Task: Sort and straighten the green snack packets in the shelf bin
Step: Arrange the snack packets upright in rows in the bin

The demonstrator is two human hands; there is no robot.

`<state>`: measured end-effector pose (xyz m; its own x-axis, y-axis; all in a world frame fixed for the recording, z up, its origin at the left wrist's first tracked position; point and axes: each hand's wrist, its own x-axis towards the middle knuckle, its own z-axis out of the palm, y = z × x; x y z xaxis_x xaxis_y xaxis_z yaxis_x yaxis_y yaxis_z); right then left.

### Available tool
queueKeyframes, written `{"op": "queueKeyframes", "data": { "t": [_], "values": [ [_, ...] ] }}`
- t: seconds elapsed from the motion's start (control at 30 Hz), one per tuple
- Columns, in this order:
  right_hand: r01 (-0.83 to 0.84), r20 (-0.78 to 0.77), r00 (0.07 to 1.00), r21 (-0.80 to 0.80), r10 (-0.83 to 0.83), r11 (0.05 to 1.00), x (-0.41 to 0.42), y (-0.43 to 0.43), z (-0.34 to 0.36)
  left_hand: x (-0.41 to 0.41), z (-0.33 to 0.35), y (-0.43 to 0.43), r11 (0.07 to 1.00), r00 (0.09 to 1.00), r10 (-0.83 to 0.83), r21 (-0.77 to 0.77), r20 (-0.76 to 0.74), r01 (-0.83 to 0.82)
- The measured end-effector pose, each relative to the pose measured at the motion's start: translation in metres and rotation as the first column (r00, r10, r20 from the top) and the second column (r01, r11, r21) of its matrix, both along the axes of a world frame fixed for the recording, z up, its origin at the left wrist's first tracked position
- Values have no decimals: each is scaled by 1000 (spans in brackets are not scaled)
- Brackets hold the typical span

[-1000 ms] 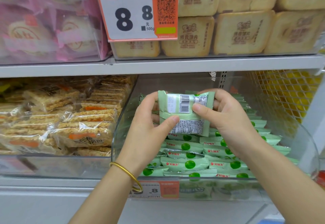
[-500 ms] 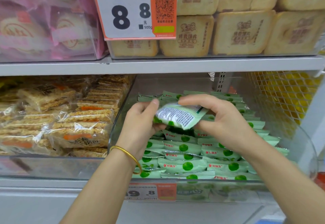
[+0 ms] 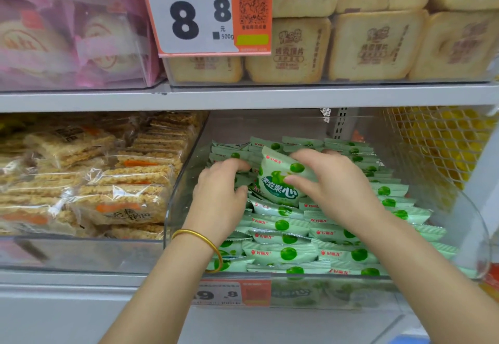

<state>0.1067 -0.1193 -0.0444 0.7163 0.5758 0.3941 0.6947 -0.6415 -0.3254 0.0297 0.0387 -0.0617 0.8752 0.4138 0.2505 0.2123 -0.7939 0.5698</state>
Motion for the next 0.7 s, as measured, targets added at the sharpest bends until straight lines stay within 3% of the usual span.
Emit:
{"op": "queueKeyframes", "data": {
  "t": [0.13,0.4,0.6,0.7],
  "values": [
    [-2,95,995,-119,14,993,0,3,11,-1,-1,1,1000,1000,-15,14,12,15],
    [-106,26,992,-339,122,935,2,20,3,-2,-4,2,1000,998,-28,16,55,27],
    [0,108,994,-306,35,952,6,12,7,1,-2,0,995,998,-58,77,34,55],
    [-27,60,997,-349,51,937,5,18,-2,3,-6,-1,990,998,-57,132,-25,59]
  ]
}}
